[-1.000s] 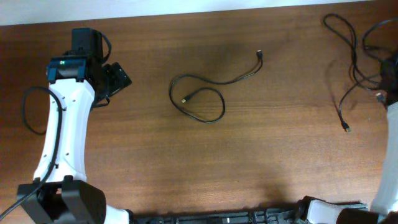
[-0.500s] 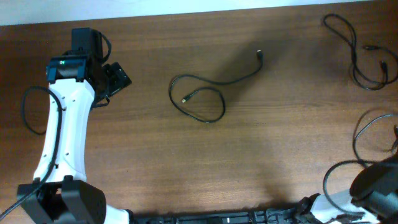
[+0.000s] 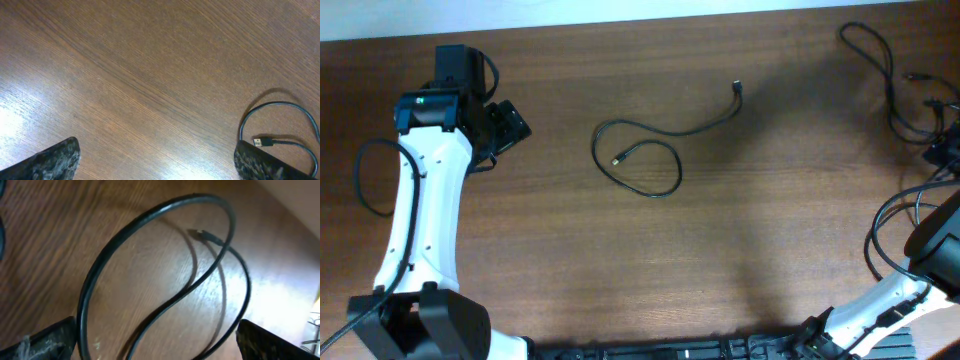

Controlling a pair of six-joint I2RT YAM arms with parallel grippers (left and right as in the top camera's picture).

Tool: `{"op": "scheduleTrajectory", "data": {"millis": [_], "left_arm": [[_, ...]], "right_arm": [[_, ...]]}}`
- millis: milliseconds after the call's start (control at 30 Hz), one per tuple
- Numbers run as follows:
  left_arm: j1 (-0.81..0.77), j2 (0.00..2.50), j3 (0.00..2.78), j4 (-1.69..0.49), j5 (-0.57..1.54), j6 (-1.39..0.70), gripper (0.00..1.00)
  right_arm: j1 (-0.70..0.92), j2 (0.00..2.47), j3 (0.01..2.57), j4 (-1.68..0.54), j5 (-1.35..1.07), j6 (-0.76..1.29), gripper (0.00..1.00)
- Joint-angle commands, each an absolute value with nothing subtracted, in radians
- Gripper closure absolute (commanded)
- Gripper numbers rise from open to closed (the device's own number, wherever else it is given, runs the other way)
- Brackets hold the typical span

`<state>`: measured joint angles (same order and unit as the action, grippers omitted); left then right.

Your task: Untangle cables

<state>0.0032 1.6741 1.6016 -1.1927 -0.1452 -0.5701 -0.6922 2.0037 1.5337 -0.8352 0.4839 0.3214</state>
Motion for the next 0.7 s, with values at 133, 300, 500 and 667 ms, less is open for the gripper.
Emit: {"op": "scheduleTrajectory", "data": {"millis": [133,300,500,667], "left_arm": [[0.009,1.669,1.615,-1.194,-0.146,-0.583,0.01],[0.009,1.669,1.615,-1.194,-0.146,-0.583,0.01],[0.009,1.669,1.615,-1.194,-0.146,-0.583,0.01],[0.009,1.669,1.615,-1.194,-0.146,-0.583,0.01]], "right_arm": [[-0.693,2.007,1.530,-0.905,0.205,0.285,0.01],[-0.674,2.007,1.507,-1.150,-0.004,0.286,0.12],[-0.661,2.007,1.080,-0.756,-0.004,0.289,0.51],[-0.662,2.006,1.071,-0.596,-0.004,0.289,0.96]]}}
